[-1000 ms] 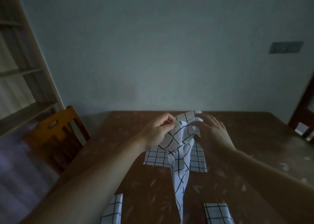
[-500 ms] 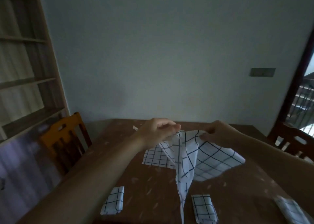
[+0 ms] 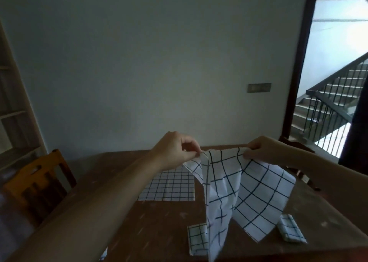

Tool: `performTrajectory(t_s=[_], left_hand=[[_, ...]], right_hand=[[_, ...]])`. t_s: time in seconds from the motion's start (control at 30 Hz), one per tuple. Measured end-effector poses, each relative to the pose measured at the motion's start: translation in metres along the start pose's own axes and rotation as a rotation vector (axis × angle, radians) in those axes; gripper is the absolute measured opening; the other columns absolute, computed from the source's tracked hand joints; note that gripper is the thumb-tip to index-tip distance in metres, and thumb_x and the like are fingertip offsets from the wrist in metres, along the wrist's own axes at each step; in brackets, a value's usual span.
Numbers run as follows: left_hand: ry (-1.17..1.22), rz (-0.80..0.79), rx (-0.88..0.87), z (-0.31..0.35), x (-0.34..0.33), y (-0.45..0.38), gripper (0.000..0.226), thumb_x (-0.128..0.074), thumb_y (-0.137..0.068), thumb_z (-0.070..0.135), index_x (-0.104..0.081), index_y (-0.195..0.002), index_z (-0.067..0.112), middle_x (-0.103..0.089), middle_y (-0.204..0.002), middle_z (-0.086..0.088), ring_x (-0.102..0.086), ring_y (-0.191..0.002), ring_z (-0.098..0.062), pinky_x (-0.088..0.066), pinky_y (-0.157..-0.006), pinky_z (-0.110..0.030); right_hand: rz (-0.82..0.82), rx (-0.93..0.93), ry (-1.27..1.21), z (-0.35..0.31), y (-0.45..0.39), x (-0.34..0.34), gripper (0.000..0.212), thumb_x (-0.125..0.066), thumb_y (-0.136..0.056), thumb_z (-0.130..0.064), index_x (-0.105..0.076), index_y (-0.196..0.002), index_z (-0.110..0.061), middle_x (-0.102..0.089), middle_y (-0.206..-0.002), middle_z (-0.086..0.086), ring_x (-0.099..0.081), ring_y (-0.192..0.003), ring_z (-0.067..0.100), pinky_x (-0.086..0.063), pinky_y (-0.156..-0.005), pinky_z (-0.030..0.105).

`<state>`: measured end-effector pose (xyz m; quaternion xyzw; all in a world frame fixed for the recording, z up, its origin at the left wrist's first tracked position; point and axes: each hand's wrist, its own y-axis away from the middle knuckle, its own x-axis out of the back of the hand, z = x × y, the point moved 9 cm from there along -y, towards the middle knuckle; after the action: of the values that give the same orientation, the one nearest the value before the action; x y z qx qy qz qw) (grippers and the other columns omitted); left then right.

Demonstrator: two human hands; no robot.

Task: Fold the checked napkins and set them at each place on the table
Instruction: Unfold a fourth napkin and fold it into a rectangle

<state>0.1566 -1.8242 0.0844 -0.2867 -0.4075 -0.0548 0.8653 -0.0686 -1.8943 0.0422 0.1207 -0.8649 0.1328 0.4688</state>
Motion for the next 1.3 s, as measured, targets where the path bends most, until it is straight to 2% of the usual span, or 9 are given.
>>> performTrajectory(t_s=[0.37, 0.47, 0.53, 0.63, 0.73, 0.8, 0.87, 1.0, 1.3], left_hand=[[0.389, 0.237, 0.140, 0.056, -0.034, -0.039, 0.020, -0.061, -0.086, 0.003, -0.067, -0.078, 0.020, -0.063, -0.060, 0.010, -0.056, -0.055, -0.002, -0.045, -0.054, -0.017], [0.474, 0.152, 0.188, 0.070, -0.056, -0.044, 0.020, -0.056, -0.089, 0.002, -0.064, -0.080, 0.016, -0.052, -0.049, 0.014, -0.044, -0.043, -0.002, -0.036, -0.047, -0.016], [0.504, 0.079, 0.191, 0.079, -0.069, -0.047, 0.020, -0.054, -0.091, 0.001, -0.063, -0.081, 0.015, -0.048, -0.047, 0.012, -0.040, -0.042, -0.005, -0.033, -0.045, -0.018], [0.480, 0.027, 0.189, 0.093, -0.077, -0.047, 0.018, -0.054, -0.092, 0.003, -0.063, -0.083, 0.015, -0.051, -0.052, 0.009, -0.041, -0.044, -0.007, -0.033, -0.045, -0.019], [0.495, 0.044, 0.182, 0.099, -0.071, -0.043, 0.011, -0.059, -0.095, 0.027, -0.066, -0.090, 0.020, -0.064, -0.069, 0.013, -0.058, -0.061, 0.002, -0.045, -0.059, -0.012], [0.390, -0.035, 0.204, 0.089, -0.070, -0.037, 0.036, -0.064, -0.081, 0.059, -0.065, -0.104, 0.032, -0.071, -0.098, 0.009, -0.065, -0.096, -0.001, -0.047, -0.085, -0.015], [0.201, -0.138, 0.247, 0.078, -0.069, -0.028, 0.052, -0.076, -0.069, 0.058, -0.062, -0.114, 0.035, -0.069, -0.105, -0.002, -0.063, -0.106, -0.012, -0.044, -0.092, -0.022], [0.020, -0.141, 0.210, 0.073, -0.060, -0.020, 0.009, -0.080, -0.079, 0.028, -0.070, -0.079, 0.028, -0.064, -0.060, 0.022, -0.057, -0.060, 0.008, -0.040, -0.062, -0.014], [-0.065, -0.201, 0.218, 0.067, -0.045, -0.009, 0.017, -0.082, -0.075, 0.037, -0.067, -0.073, 0.028, -0.066, -0.065, 0.017, -0.059, -0.060, 0.004, -0.042, -0.061, -0.017]], right_hand=[[-0.166, 0.042, 0.066, 0.060, 0.065, 0.026, 0.033, -0.073, -0.083, -0.031, -0.063, -0.052, -0.038, -0.055, -0.046, -0.024, -0.050, -0.044, -0.007, -0.034, -0.052, 0.009], [-0.182, 0.191, 0.012, 0.033, 0.074, 0.023, 0.018, -0.071, -0.084, -0.038, -0.061, -0.095, -0.048, -0.064, -0.082, -0.041, -0.062, -0.078, -0.016, -0.045, -0.074, 0.005], [-0.066, 0.233, -0.197, 0.020, 0.071, 0.031, 0.030, -0.072, -0.079, -0.048, -0.066, -0.107, -0.039, -0.072, -0.101, -0.018, -0.068, -0.092, 0.001, -0.052, -0.088, 0.024], [0.111, 0.332, -0.326, -0.010, 0.071, 0.043, 0.019, -0.074, -0.079, -0.040, -0.072, -0.091, -0.026, -0.074, -0.083, -0.008, -0.070, -0.077, 0.010, -0.055, -0.078, 0.031], [0.200, 0.333, -0.340, -0.018, 0.072, 0.050, 0.034, -0.073, -0.084, -0.030, -0.058, -0.055, -0.021, -0.046, -0.050, -0.010, -0.041, -0.049, 0.008, -0.036, -0.057, 0.029], [0.207, 0.289, -0.362, -0.011, 0.071, 0.053, 0.037, -0.071, -0.086, -0.031, -0.058, -0.052, -0.023, -0.041, -0.048, -0.010, -0.037, -0.047, 0.006, -0.031, -0.054, 0.024], [0.196, 0.253, -0.405, -0.002, 0.072, 0.056, 0.036, -0.068, -0.088, -0.030, -0.062, -0.053, -0.024, -0.044, -0.048, -0.010, -0.041, -0.047, 0.006, -0.034, -0.053, 0.024], [0.215, 0.233, -0.408, 0.010, 0.074, 0.064, 0.037, -0.065, -0.090, -0.031, -0.059, -0.056, -0.017, -0.043, -0.049, -0.009, -0.042, -0.048, 0.007, -0.035, -0.057, 0.028], [0.320, 0.263, -0.530, 0.019, 0.095, 0.089, 0.021, -0.070, -0.087, -0.023, -0.074, -0.066, -0.019, -0.069, -0.062, 0.007, -0.062, -0.054, 0.010, -0.046, -0.051, 0.016]])
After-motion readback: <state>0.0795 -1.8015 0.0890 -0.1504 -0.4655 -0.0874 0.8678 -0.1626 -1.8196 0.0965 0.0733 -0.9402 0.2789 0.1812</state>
